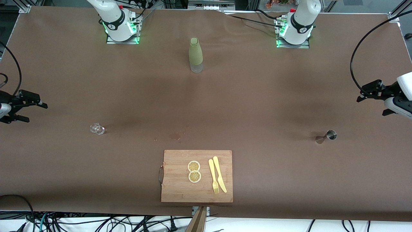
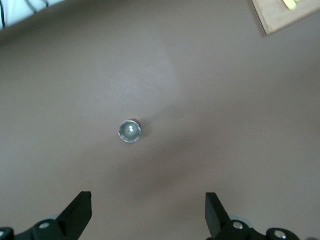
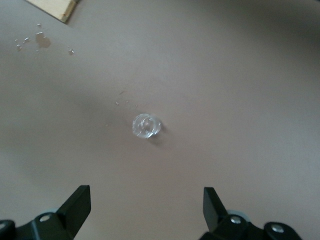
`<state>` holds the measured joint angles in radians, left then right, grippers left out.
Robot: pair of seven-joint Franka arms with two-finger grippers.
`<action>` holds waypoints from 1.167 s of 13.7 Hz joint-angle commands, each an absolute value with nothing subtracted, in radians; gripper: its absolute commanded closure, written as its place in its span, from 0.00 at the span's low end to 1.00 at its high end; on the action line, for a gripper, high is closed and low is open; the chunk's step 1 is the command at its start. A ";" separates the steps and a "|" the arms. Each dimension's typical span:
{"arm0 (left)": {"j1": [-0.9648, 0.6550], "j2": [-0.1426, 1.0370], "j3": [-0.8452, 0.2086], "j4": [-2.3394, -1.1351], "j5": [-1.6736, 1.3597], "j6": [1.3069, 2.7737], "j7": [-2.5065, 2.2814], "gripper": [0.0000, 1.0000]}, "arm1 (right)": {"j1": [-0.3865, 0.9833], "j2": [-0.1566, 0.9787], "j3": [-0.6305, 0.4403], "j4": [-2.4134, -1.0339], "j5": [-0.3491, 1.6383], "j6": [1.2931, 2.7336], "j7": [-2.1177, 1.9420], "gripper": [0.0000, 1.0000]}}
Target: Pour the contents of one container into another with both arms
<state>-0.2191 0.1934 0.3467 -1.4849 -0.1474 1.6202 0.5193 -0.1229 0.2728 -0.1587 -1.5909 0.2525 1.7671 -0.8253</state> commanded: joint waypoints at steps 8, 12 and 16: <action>-0.203 0.103 0.158 -1.537 -0.028 1.506 0.026 0.00 | -0.055 0.124 -0.006 -1.551 0.020 1.473 -0.043 0.00; -0.125 0.092 0.062 -1.536 -0.029 1.506 -0.003 0.00 | -0.038 0.107 -0.005 -1.551 0.023 1.471 -0.060 0.00; -0.104 0.091 0.031 -1.536 -0.032 1.493 -0.034 0.00 | -0.044 0.057 -0.025 -1.548 0.023 1.491 -0.063 0.00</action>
